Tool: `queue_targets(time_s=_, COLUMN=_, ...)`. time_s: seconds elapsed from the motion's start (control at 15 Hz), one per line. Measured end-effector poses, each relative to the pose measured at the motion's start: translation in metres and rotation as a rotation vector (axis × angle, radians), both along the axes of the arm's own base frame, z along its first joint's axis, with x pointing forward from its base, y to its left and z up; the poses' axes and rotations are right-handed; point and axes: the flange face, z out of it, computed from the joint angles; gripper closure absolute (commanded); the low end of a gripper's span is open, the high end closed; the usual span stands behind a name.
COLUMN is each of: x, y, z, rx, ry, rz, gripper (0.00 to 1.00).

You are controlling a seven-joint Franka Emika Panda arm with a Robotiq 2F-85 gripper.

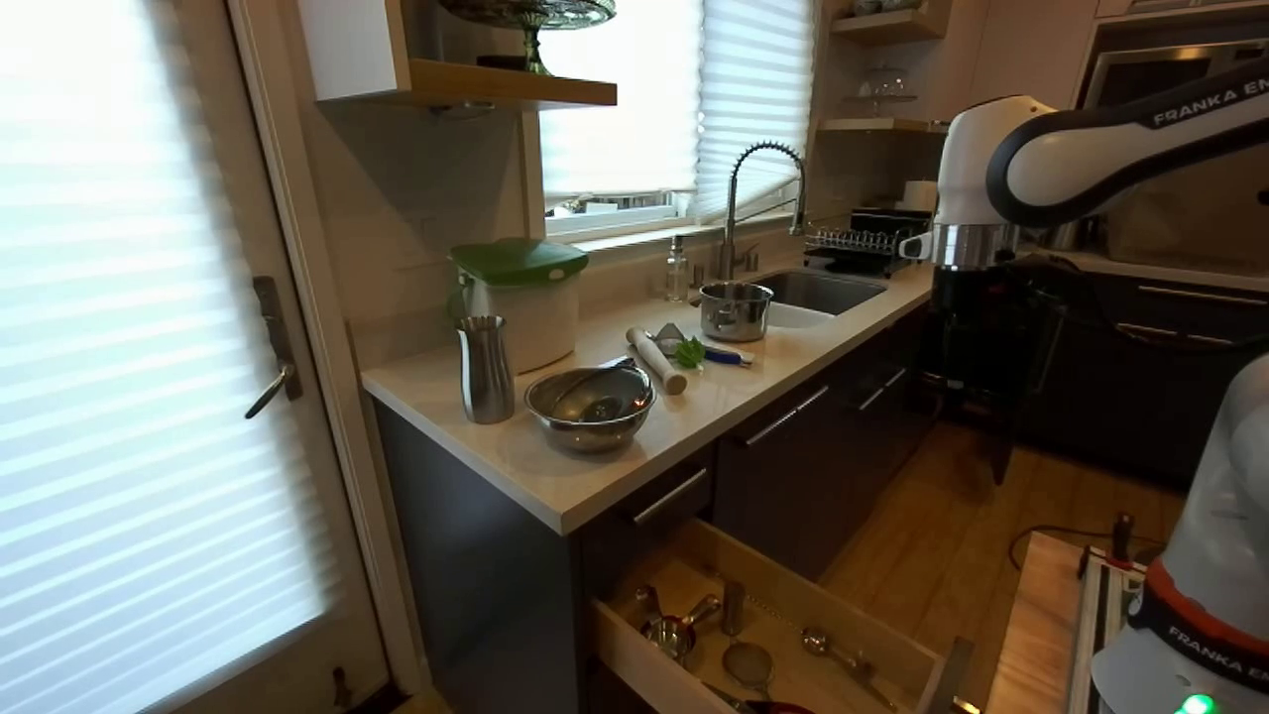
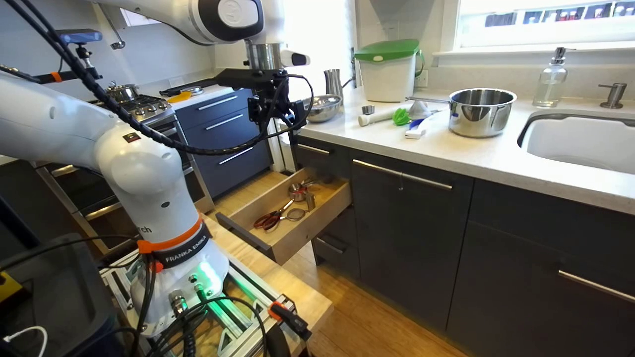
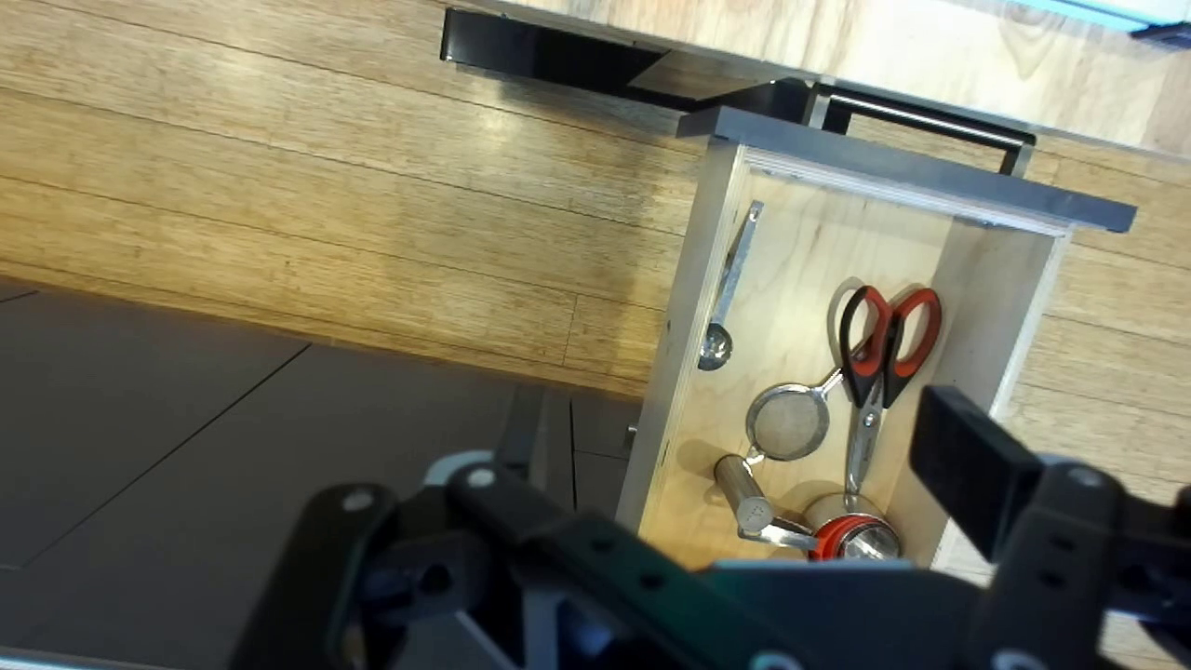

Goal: Move the silver cup from the drawer to the countertop

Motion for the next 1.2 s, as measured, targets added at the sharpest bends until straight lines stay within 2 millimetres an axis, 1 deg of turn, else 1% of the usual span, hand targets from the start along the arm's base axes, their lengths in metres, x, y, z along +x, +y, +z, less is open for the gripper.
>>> queue_targets(time_s=0.53, x=0.001, y=0.0, z=0.001, rx=-0.001, ry=-0.003, rz=0.0, gripper=0.0)
queue_targets(time_s=0.73, x=0.013, y=0.003, z=0.014, rx=-0.036, ry=-0.099, rz=0.01, gripper=0.0)
queue_targets(time_s=0.87, x=0.026, y=0.004, z=0.029, rx=-0.105, ry=-0.209, rz=0.025, gripper=0.0)
queue_targets(time_s=1.0, x=0.035, y=-0.008, z=0.043, rx=-0.172, ry=-0.321, rz=0.023, gripper=0.0)
queue_targets(time_s=1.13, x=0.042, y=-0.028, z=0.053, rx=-0.206, ry=-0.438, rz=-0.031, gripper=0.0)
queue_targets(time_s=1.2, x=0.045, y=-0.038, z=0.055, rx=-0.206, ry=-0.481, rz=-0.067, gripper=0.0)
